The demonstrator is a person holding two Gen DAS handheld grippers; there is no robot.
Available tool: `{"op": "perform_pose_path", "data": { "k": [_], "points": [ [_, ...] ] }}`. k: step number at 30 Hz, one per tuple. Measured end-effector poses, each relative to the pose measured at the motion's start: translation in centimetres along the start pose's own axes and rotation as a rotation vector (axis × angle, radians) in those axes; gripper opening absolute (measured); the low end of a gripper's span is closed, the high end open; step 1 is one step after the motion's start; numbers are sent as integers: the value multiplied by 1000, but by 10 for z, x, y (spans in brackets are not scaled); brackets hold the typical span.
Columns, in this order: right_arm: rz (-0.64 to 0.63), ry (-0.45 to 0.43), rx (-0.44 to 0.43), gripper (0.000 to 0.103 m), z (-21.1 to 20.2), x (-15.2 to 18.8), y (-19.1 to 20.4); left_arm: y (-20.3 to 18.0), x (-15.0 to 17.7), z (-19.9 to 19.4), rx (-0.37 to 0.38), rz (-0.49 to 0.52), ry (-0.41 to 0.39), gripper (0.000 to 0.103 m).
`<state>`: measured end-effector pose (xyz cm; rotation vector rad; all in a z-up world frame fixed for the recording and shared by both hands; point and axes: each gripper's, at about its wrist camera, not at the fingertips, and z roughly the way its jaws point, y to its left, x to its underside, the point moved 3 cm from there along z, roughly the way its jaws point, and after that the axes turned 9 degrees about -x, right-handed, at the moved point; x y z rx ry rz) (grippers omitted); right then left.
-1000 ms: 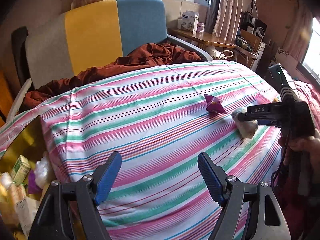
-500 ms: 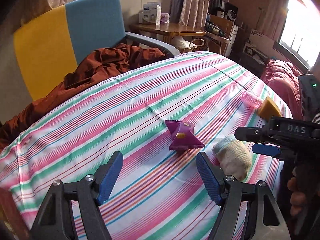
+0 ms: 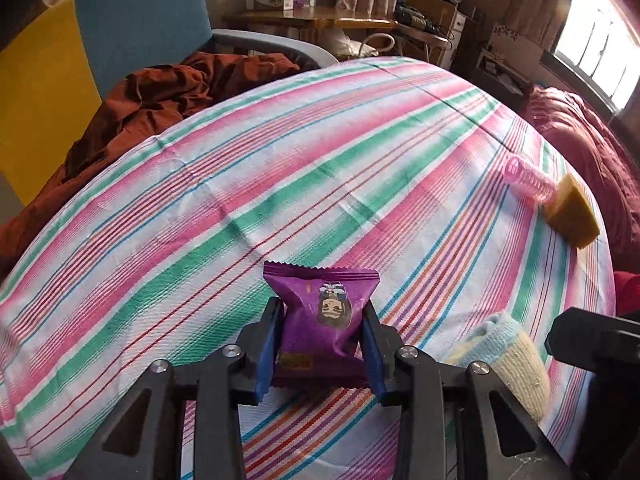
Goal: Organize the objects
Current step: 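Grasp the beige knitted sock item with the right gripper while the left gripper grasps the purple packet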
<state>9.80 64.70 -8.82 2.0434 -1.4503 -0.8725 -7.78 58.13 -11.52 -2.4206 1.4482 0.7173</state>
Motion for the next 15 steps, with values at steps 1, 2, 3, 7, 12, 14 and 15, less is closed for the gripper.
{"op": "perform_pose_path", "data": {
  "k": [1, 2, 3, 7, 12, 14, 15],
  "points": [
    [-5, 2, 1, 81, 1, 0, 1, 4, 3, -2, 8, -25, 2, 35],
    [-13, 4, 3, 81, 0, 1, 1, 8, 8, -4, 5, -41, -1, 35],
    [-22, 7, 7, 81, 1, 1, 2, 13, 15, -8, -15, -47, -7, 35],
    [-66, 58, 43, 81, 11, 5, 7, 37, 58, -33, -58, -117, -18, 35],
    [-153, 149, 126, 81, 32, 15, 15, 53, 127, -77, -119, -168, -48, 35],
    [-186, 184, 161, 81, 41, 20, 16, 57, 154, -95, -128, -196, -69, 35],
    [-212, 195, 184, 81, 44, 22, 18, 61, 164, -101, -123, -214, -75, 35]
  ]
}}
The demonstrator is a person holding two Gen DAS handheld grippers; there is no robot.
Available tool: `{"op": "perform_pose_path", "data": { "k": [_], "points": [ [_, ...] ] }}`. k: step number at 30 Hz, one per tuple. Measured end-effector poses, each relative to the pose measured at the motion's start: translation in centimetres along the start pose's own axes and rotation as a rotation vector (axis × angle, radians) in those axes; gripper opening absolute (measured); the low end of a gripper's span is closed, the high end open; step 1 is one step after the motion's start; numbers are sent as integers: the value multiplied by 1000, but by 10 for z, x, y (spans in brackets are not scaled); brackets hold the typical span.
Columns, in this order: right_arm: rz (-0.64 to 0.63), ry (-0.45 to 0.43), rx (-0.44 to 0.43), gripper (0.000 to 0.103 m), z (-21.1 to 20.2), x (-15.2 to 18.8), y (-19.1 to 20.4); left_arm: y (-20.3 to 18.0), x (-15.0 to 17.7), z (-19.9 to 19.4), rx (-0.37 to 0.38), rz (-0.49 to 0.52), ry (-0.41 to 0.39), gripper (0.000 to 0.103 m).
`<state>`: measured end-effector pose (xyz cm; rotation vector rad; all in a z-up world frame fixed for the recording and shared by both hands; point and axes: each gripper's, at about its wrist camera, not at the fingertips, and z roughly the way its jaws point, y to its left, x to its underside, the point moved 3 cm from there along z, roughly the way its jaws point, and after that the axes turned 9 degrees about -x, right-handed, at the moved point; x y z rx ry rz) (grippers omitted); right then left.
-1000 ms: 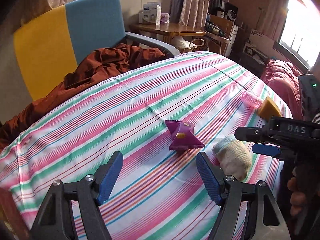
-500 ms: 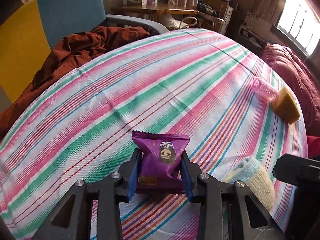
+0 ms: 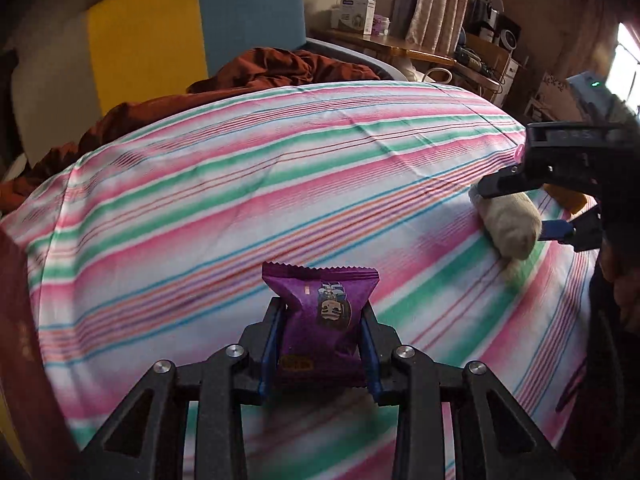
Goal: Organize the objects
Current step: 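Grasp the beige knitted sock item with the right gripper while the left gripper grasps the purple packet, then lower the purple packet into the gold tray and open the left gripper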
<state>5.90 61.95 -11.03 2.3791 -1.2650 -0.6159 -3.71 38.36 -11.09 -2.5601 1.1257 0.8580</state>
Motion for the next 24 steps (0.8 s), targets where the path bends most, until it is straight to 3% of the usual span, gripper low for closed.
{"op": "perform_pose_path", "data": {
  "k": [3, 5, 7, 10, 13, 15, 24],
  "points": [
    [-77, 10, 71, 76, 6, 3, 9, 16, 23, -17, -12, -60, -22, 35],
    [-121, 10, 119, 67, 8, 4, 13, 21, 32, -22, -12, -84, -34, 35],
    [-166, 8, 155, 50, 10, 6, 18, 22, 34, -22, -13, -94, -53, 35],
    [-247, 38, 24, 50, 14, 14, 39, 21, 36, -21, -8, -98, -74, 36],
    [-424, 71, 63, 50, 25, 31, 68, 19, 36, -20, -18, -87, -80, 36],
    [-471, 122, 69, 50, 35, 38, 74, 20, 37, -20, -19, -83, -83, 36],
    [-517, 134, 96, 50, 42, 37, 80, 17, 39, -19, -37, -68, -95, 36]
  ]
}}
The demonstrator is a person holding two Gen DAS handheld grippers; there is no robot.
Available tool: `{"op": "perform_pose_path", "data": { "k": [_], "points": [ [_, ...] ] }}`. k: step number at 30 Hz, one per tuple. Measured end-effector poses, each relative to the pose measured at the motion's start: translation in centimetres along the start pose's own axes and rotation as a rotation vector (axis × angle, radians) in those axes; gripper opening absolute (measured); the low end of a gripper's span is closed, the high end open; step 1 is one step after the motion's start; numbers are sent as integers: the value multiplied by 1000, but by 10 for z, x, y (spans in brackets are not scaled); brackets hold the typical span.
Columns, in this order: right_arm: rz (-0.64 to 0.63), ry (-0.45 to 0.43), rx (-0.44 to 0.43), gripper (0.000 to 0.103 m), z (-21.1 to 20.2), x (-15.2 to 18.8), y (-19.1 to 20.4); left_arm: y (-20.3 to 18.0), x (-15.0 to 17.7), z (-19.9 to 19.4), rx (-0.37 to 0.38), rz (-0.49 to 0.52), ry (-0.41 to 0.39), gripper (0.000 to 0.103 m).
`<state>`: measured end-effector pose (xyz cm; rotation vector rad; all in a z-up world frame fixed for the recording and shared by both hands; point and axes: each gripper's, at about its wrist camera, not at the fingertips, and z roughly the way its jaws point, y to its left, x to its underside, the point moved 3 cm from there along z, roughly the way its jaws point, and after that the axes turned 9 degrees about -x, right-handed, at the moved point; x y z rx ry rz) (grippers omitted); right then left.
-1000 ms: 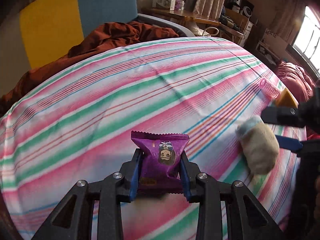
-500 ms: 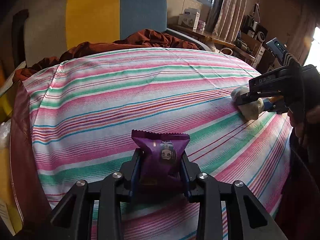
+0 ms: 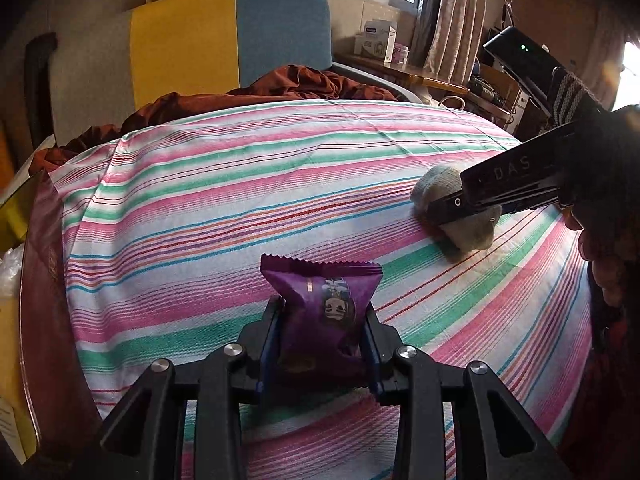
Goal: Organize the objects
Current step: 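Lower the purple packet into the gold tray and open the left gripper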
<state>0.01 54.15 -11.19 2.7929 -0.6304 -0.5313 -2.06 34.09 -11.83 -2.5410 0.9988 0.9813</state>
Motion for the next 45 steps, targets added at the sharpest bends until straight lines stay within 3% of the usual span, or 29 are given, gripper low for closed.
{"op": "perform_pose_path", "data": {
  "k": [18, 31, 38, 45],
  "points": [
    [-39, -2, 25, 50, -7, -2, -5, -2, 1, 0, -18, 13, -11, 37],
    [-123, 21, -36, 50, -2, -1, 15, -3, 7, -7, -55, 34, -8, 36],
    [-144, 27, -44, 50, -10, 8, 17, -1, 17, -29, -33, 25, 16, 35],
    [-150, 25, -34, 50, -12, 10, 17, 43, 3, -93, -38, -72, -80, 35]
  ]
}}
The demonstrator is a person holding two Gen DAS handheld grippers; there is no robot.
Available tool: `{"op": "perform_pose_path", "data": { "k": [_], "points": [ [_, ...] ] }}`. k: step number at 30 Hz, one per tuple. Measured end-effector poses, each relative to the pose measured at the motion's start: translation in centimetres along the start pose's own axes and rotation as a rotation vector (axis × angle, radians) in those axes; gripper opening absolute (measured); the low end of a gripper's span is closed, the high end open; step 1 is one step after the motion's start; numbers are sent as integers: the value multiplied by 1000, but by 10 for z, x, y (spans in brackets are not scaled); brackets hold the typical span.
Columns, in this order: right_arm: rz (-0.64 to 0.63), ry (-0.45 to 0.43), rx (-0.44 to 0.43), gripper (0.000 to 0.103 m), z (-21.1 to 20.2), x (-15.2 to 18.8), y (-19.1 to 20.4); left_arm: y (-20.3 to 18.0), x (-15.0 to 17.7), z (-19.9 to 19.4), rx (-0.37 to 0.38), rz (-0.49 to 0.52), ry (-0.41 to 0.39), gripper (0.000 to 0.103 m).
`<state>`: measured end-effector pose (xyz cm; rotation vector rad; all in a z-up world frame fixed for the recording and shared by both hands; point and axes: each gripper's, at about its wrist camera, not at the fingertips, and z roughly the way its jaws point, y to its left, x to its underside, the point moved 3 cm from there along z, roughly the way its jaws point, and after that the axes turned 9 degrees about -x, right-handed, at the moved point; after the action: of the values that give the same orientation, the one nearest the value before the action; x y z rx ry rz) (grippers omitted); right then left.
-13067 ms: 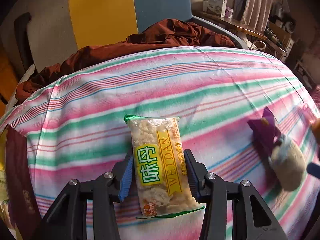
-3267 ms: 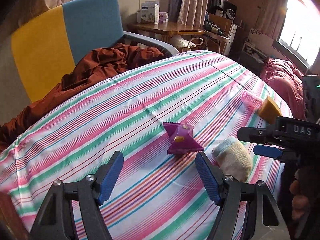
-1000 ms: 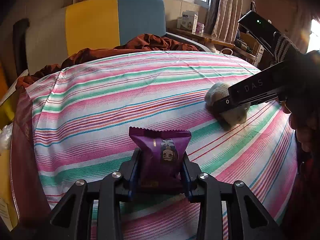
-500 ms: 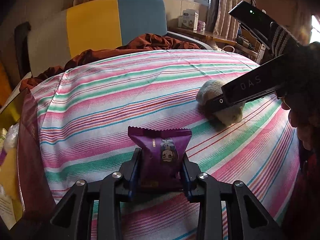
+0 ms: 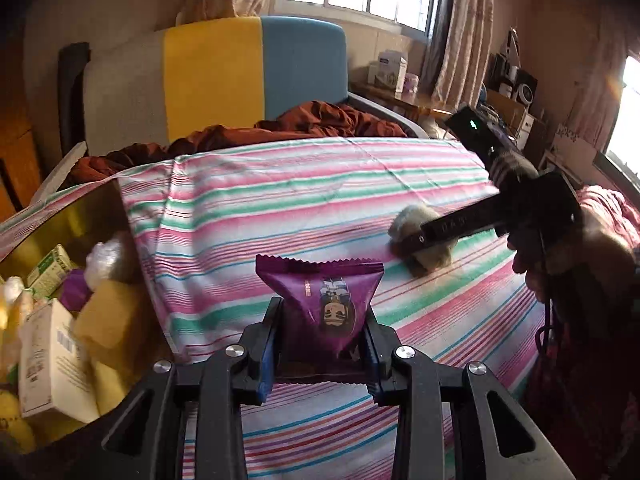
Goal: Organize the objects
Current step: 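Lower the purple packet into the gold tray and open the left gripper, then carry the knitted sock item into the gold tray with the right gripper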
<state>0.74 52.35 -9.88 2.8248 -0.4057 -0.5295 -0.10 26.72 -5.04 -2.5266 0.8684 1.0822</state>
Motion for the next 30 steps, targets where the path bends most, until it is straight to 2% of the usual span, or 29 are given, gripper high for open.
{"op": "perform_pose_path", "data": {
  "k": [2, 7, 12, 15, 18, 25, 30],
  "points": [
    [-4, 0, 6, 50, 6, -3, 5, 23, -5, -14, -24, -43, -20, 35],
    [-21, 2, 28, 50, 8, -4, 9, 104, -10, -32, -146, -195, -36, 35],
    [-46, 6, 55, 50, 9, -3, 13, 188, -7, -33, -277, -307, -1, 35],
    [-46, 6, 57, 50, 12, -4, 15, 227, -8, -24, -324, -366, 31, 35],
    [-46, 7, 58, 50, 13, -5, 16, 243, -12, -7, -354, -351, 69, 36],
    [-45, 12, 64, 50, 18, -6, 17, 247, -15, 36, -391, -297, 144, 37],
    [-60, 17, 79, 50, 22, -6, 20, 246, -13, 36, -391, -313, 137, 42]
  ]
}}
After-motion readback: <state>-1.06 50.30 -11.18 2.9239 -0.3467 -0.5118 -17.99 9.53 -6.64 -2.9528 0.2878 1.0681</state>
